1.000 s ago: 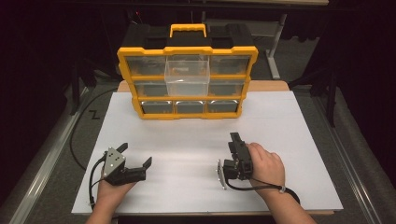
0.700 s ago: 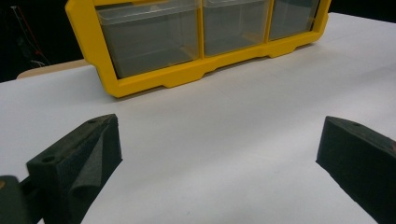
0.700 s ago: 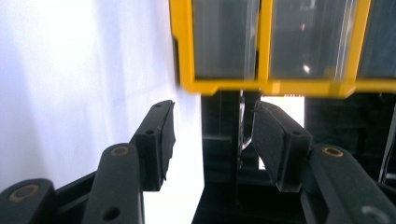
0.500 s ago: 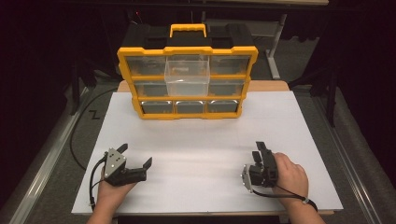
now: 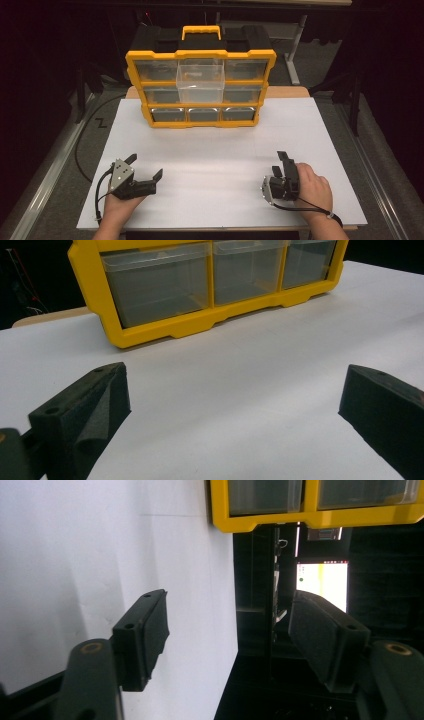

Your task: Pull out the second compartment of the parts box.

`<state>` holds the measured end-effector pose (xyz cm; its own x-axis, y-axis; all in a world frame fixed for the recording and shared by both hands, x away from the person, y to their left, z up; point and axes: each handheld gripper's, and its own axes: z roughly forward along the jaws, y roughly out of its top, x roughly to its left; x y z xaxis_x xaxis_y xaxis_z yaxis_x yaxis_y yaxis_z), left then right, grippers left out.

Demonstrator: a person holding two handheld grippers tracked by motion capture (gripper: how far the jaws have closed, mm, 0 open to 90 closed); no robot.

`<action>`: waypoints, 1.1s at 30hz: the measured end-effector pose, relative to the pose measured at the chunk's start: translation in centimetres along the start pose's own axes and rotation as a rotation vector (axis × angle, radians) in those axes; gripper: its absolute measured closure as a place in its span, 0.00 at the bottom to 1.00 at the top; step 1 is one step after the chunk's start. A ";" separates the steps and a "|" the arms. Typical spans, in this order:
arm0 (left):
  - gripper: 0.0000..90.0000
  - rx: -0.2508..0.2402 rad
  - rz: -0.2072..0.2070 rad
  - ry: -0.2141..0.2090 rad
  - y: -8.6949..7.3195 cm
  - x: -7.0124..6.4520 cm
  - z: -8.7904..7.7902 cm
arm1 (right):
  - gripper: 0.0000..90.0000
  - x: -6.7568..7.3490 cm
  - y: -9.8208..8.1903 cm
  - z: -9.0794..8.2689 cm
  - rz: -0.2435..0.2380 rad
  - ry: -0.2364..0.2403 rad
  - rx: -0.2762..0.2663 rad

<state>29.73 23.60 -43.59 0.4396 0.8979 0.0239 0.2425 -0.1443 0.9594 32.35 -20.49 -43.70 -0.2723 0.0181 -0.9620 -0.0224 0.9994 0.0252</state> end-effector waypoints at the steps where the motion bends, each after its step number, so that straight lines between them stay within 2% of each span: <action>1: 0.01 0.000 0.000 0.000 0.0 0.0 0.0 | 0.33 0.0 0.0 0.0 -0.002 0.009 -0.002; 6: 0.01 0.003 0.002 -0.001 0.0 0.0 0.1 | 0.24 0.1 0.0 0.0 -0.014 0.020 -0.012; 8: 0.01 0.004 0.002 -0.001 0.0 0.0 0.1 | 0.18 0.2 0.0 -0.1 -0.005 0.011 -0.006; 12: 0.01 0.000 0.000 -0.001 0.0 0.0 0.0 | 0.07 0.1 0.1 0.0 -0.018 -0.002 -0.023; 14: 0.01 -0.001 0.000 -0.001 0.0 0.0 0.0 | 0.01 0.2 0.1 0.0 -0.016 0.006 -0.019; 17: 0.01 -0.002 -0.001 -0.002 0.0 0.0 0.0 | 0.01 0.2 0.1 0.0 -0.018 0.002 -0.030; 20: 0.01 -0.002 -0.003 -0.003 0.0 0.1 0.0 | 0.01 0.1 0.1 -0.1 0.002 0.005 -0.026; 23: 0.01 -0.001 -0.004 -0.003 0.0 0.1 0.0 | 0.01 -0.2 0.0 -0.2 0.048 0.007 -0.025; 25: 0.01 -0.001 -0.004 -0.003 0.0 0.1 0.0 | 0.01 -0.4 -0.1 -0.2 0.108 0.016 -0.016; 27: 0.01 -0.001 -0.003 -0.003 0.0 0.1 0.0 | 0.01 -0.6 -0.4 -0.1 0.170 0.033 -0.018; 30: 0.01 -0.002 -0.005 -0.004 0.1 0.1 0.0 | 0.01 -0.7 -0.9 0.1 0.292 0.081 -0.012; 31: 0.01 -0.001 -0.007 -0.004 0.1 0.1 0.0 | 0.01 -0.9 -1.1 0.3 0.308 0.092 -0.010; 32: 0.01 0.000 -0.006 -0.004 0.1 0.1 0.0 | 0.01 -0.8 -1.2 0.4 0.375 0.117 0.002; 33: 0.01 0.001 -0.006 -0.004 0.1 0.1 0.0 | 0.01 -0.9 -1.5 0.6 0.396 0.121 -0.002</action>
<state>29.84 23.68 -43.53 0.4415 0.8971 0.0166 0.2462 -0.1389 0.9592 33.18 -21.94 -43.02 -0.3713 0.3974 -0.8392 0.1050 0.9160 0.3873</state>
